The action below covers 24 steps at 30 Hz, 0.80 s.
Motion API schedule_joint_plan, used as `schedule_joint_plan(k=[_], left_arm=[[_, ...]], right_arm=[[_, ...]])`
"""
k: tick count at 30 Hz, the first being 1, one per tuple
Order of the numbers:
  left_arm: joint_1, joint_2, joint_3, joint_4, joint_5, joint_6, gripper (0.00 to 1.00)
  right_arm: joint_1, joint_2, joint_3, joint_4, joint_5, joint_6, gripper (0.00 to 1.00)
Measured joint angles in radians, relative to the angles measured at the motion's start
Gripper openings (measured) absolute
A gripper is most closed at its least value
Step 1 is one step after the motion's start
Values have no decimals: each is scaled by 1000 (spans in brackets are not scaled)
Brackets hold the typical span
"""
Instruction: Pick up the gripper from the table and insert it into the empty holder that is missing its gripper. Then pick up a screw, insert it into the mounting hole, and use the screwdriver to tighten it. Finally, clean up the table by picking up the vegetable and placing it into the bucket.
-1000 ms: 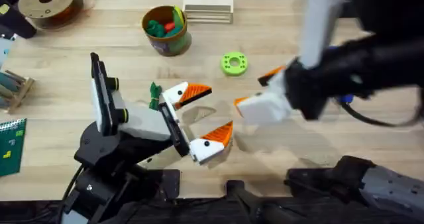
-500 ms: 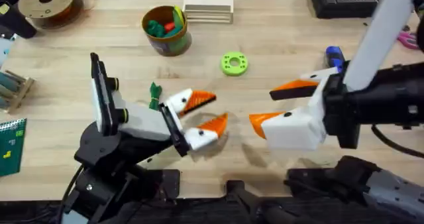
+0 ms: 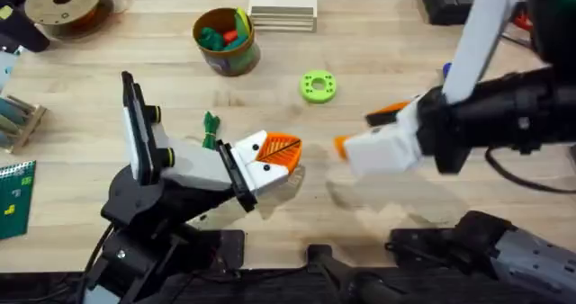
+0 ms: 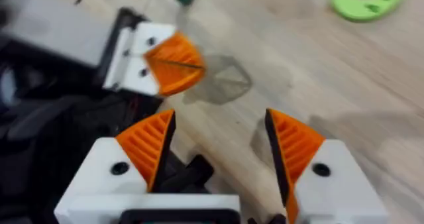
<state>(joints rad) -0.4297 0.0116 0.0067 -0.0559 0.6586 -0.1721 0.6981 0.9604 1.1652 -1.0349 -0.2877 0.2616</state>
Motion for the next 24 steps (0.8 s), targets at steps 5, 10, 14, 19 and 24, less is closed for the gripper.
schedule_joint_plan(k=[5,10,14,19,24], left_arm=[[0,0,0,0,0,0,5],[0,0,0,0,0,0,5],[0,0,0,0,0,0,5],[0,0,0,0,0,0,5],[0,0,0,0,0,0,5]], right_arm=[[-219,25,0,-77,42,-1,815],[-497,107,-1,-72,66,-75,815],[-689,190,-1,-13,135,-167,815],[-864,321,-1,72,213,-300,815],[-948,464,-1,135,239,-452,816]])
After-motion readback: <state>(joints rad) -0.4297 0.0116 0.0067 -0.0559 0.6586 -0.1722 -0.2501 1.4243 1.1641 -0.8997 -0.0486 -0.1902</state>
